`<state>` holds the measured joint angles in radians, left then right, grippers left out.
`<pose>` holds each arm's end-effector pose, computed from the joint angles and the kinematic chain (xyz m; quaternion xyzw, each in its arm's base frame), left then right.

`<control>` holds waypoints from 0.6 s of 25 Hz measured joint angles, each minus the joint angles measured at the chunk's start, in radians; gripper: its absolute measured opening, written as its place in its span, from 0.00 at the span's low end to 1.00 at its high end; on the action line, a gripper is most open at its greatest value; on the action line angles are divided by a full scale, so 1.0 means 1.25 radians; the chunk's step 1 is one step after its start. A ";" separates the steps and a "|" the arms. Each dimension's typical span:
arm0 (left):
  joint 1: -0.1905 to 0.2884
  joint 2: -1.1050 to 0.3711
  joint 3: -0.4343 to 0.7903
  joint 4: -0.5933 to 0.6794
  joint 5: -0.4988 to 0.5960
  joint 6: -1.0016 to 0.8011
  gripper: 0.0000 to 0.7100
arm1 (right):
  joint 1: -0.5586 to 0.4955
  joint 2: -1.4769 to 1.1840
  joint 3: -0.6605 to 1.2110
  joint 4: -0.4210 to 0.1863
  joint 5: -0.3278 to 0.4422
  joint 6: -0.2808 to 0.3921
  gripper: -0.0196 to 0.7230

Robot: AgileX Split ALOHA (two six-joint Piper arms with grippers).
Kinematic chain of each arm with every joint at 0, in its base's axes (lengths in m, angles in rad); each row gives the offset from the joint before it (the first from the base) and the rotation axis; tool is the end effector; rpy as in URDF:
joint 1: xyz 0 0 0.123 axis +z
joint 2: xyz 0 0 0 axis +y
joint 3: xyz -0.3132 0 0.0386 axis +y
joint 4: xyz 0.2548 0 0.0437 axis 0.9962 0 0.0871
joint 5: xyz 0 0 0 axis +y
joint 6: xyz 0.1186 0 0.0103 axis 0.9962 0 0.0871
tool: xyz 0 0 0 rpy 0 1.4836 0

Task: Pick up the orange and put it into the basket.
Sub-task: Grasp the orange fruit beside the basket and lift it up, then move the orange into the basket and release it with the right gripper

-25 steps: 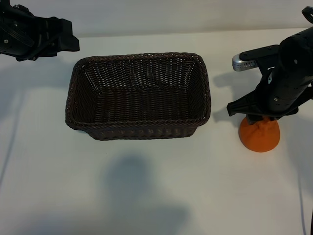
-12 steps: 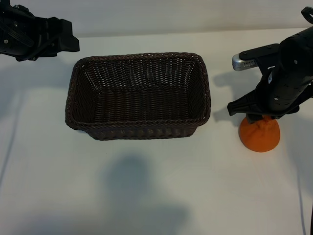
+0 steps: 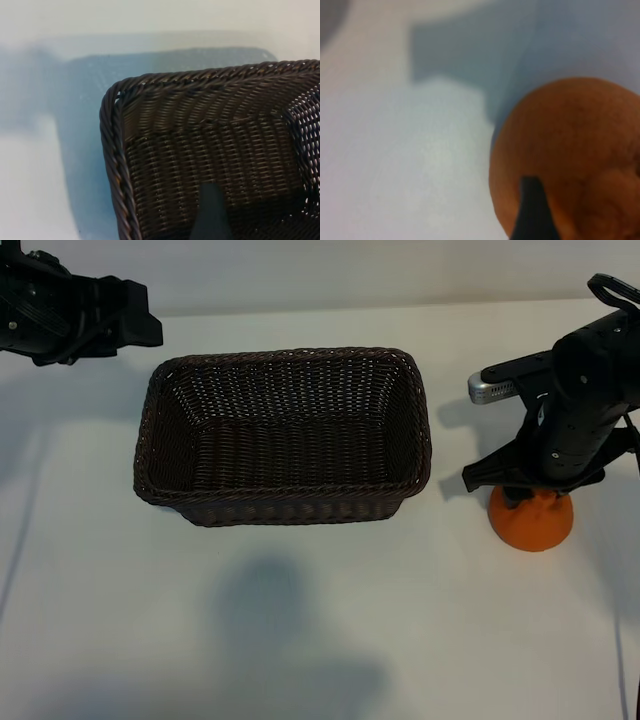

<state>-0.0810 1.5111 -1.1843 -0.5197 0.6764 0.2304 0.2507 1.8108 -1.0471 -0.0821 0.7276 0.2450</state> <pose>0.3458 -0.0652 0.3126 0.0056 0.9254 -0.1929 0.3261 0.3369 0.0796 0.1562 -0.0311 0.9956 -0.0084 0.0879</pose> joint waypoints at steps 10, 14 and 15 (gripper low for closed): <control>0.000 0.000 0.000 0.000 0.000 0.000 0.77 | 0.000 0.000 0.000 0.000 -0.002 -0.003 0.15; 0.000 0.000 0.000 0.000 0.000 0.001 0.77 | 0.000 -0.011 0.000 0.000 0.001 -0.015 0.15; 0.000 0.000 0.000 0.000 0.000 0.001 0.77 | 0.000 -0.021 0.000 0.000 0.003 -0.015 0.15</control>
<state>-0.0810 1.5111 -1.1843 -0.5197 0.6764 0.2313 0.2507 1.7847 -1.0471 -0.0821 0.7311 0.2260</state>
